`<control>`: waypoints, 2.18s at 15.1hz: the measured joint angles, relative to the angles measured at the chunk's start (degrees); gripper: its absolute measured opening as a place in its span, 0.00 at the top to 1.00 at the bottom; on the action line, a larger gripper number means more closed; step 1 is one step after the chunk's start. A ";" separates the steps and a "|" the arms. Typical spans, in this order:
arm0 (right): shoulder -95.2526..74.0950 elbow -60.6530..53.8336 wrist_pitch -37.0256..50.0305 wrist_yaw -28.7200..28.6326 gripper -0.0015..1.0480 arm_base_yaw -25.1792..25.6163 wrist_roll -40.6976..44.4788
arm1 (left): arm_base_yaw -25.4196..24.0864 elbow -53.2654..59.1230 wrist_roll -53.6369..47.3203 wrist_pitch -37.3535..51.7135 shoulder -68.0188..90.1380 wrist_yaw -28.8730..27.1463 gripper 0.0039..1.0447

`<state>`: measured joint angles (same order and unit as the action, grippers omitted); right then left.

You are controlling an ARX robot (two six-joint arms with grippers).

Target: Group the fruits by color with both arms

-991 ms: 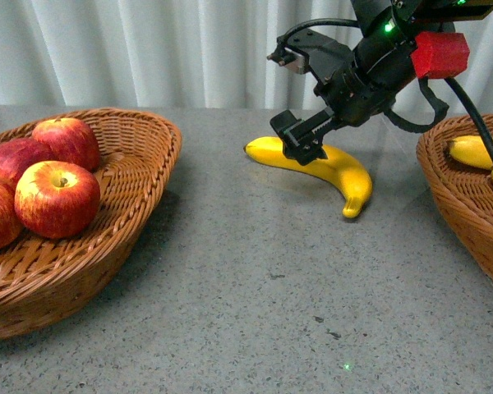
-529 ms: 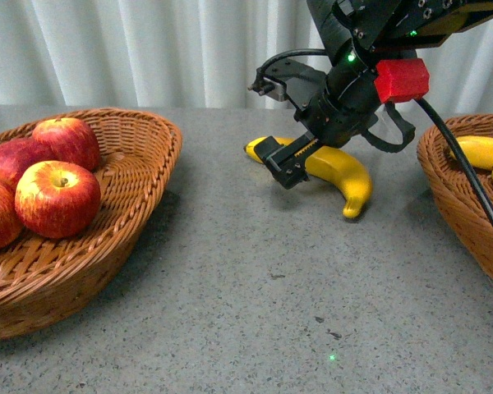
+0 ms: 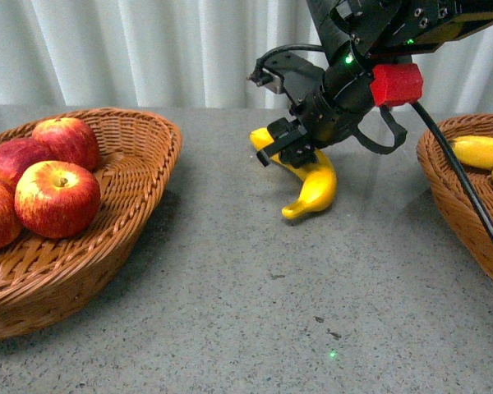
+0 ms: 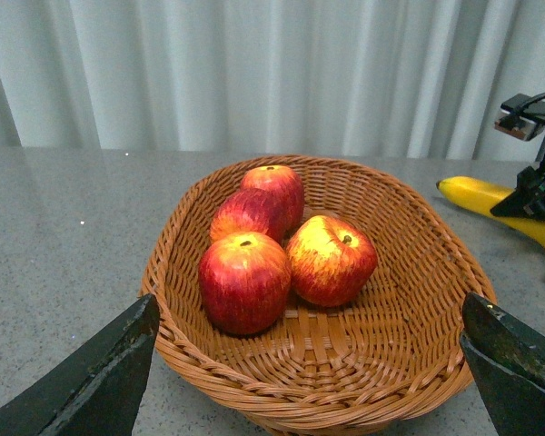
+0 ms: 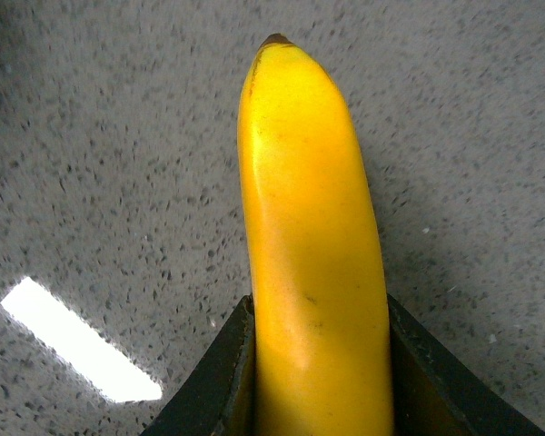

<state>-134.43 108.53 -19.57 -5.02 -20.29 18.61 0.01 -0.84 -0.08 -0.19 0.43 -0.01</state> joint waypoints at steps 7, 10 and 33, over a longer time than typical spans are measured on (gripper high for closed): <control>26.75 -19.69 16.85 -10.78 0.69 11.54 -14.32 | 0.00 0.00 0.00 0.00 0.00 0.00 0.06; 34.49 -33.05 19.39 -13.09 0.69 21.40 -6.88 | 0.00 0.00 0.00 0.00 0.00 0.00 0.06; 69.09 -65.72 38.86 -39.28 0.06 38.56 -17.86 | 0.00 0.00 0.00 -0.02 0.00 0.00 0.06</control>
<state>-65.34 42.81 19.29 -44.29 18.26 0.75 0.01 -0.84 -0.08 -0.21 0.43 -0.01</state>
